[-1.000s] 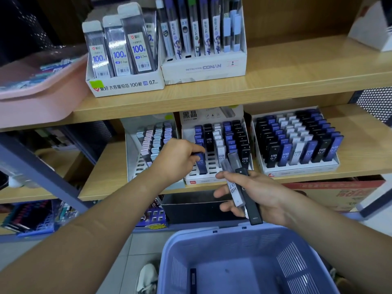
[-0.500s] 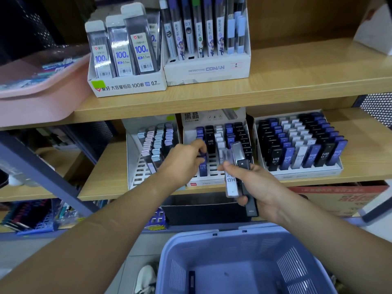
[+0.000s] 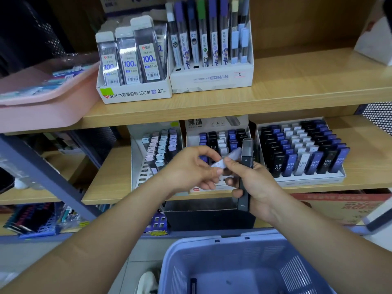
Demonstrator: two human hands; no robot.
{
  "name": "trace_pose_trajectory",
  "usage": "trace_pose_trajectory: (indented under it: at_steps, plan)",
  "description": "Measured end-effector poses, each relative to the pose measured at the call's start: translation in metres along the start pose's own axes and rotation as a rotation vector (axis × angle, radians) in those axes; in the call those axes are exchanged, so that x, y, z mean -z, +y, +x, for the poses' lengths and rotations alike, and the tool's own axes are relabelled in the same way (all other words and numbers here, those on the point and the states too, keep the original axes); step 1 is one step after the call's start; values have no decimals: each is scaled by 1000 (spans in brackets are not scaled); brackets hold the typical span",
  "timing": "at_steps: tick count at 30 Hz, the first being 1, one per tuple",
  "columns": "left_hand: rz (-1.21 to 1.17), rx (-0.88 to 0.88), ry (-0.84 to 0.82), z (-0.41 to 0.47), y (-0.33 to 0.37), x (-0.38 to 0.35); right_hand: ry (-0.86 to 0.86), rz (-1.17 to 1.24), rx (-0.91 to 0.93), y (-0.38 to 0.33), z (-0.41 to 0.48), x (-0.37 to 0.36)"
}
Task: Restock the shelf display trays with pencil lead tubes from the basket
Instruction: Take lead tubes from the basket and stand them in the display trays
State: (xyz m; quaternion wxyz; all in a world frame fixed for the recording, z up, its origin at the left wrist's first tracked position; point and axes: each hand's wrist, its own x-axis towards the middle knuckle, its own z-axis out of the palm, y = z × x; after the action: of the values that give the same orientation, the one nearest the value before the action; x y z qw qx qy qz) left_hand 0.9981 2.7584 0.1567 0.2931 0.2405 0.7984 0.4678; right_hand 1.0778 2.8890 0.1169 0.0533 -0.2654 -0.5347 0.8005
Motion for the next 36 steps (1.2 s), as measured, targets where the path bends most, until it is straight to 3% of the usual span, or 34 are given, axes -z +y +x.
trace_pose_trajectory:
  at_steps: [4, 11, 17, 21, 24, 28, 32, 36]
  plan:
    - [248, -32, 197, -5, -3, 38, -3, -27, 1, -1, 5, 2]
    - [797, -170, 540, -4, -17, 63, -34, -328, -85, 16, 17, 4]
    - [727, -246, 562, -2, -15, 55, -165, -947, 30, 42, 23, 8]
    - [683, -269, 563, 1, -15, 49, -143, -1376, 178, 46, 26, 14]
    - [678, -277, 553, 4, -15, 45, -114, -1557, 214, 47, 27, 18]
    - [630, -313, 543, 8, -15, 35, -115, -1531, 192, 46, 27, 23]
    - [659, -354, 463, 16, -14, 16, -101, -1177, 111, 40, 27, 36]
    - [790, -398, 342, 28, -20, 1, -56, -753, -103, 26, 19, 47]
